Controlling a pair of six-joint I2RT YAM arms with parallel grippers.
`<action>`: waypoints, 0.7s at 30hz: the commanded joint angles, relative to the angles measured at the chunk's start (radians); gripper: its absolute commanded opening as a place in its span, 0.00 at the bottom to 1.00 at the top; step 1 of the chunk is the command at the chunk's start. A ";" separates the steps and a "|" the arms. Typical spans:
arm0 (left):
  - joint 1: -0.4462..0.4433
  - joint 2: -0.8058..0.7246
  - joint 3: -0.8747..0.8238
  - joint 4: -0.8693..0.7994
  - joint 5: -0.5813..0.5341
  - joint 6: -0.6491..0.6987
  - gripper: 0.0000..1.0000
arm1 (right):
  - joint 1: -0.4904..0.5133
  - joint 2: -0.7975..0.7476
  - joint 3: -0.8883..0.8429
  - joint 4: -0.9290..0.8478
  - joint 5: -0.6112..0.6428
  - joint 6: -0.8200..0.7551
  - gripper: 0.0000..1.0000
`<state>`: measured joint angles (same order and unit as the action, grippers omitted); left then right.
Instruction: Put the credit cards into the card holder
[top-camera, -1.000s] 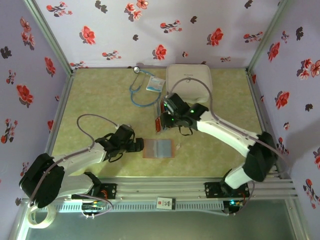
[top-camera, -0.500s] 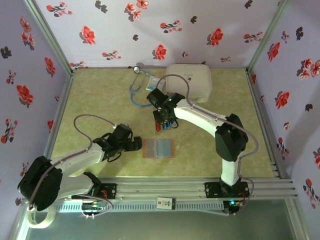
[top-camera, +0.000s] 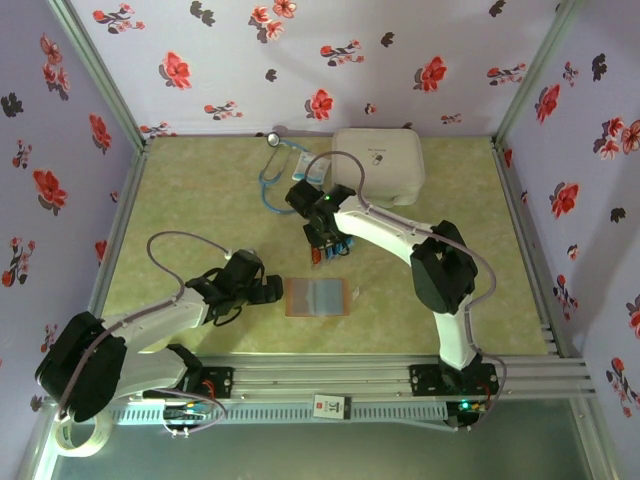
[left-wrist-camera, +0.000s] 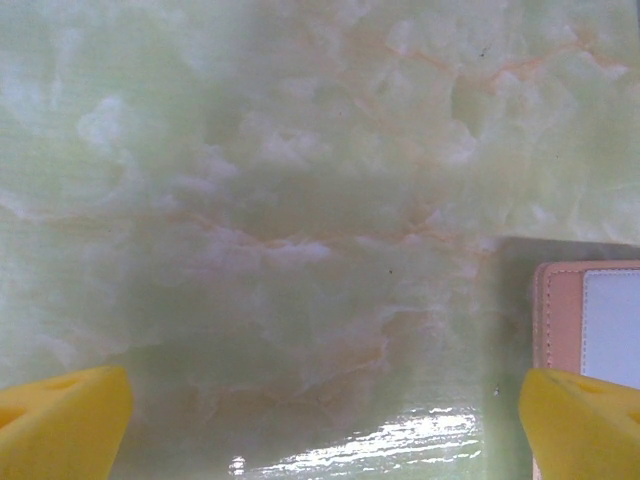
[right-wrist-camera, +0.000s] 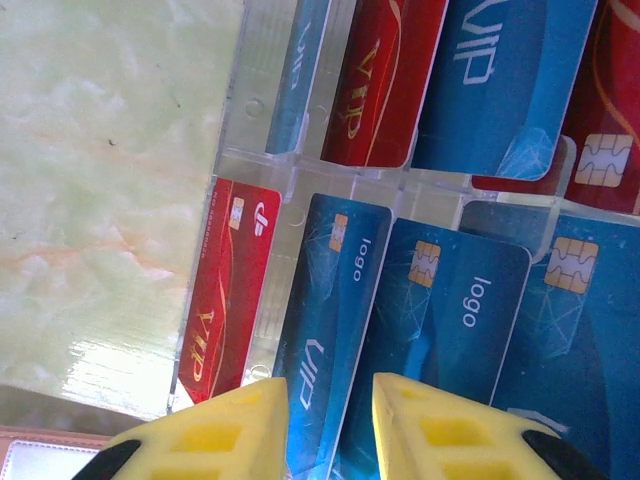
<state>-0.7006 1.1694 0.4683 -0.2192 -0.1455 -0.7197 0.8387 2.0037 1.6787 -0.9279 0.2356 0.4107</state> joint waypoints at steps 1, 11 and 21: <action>0.011 0.003 -0.010 0.018 0.000 0.012 1.00 | 0.009 0.036 0.026 -0.026 -0.002 -0.013 0.27; 0.015 0.021 -0.013 0.036 0.006 0.012 1.00 | 0.011 0.048 0.027 -0.020 -0.022 -0.010 0.19; 0.019 0.025 -0.017 0.044 0.012 0.012 1.00 | 0.011 0.049 0.027 -0.002 -0.061 0.004 0.14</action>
<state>-0.6933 1.1904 0.4633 -0.1860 -0.1371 -0.7197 0.8425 2.0239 1.6947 -0.9215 0.2169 0.4107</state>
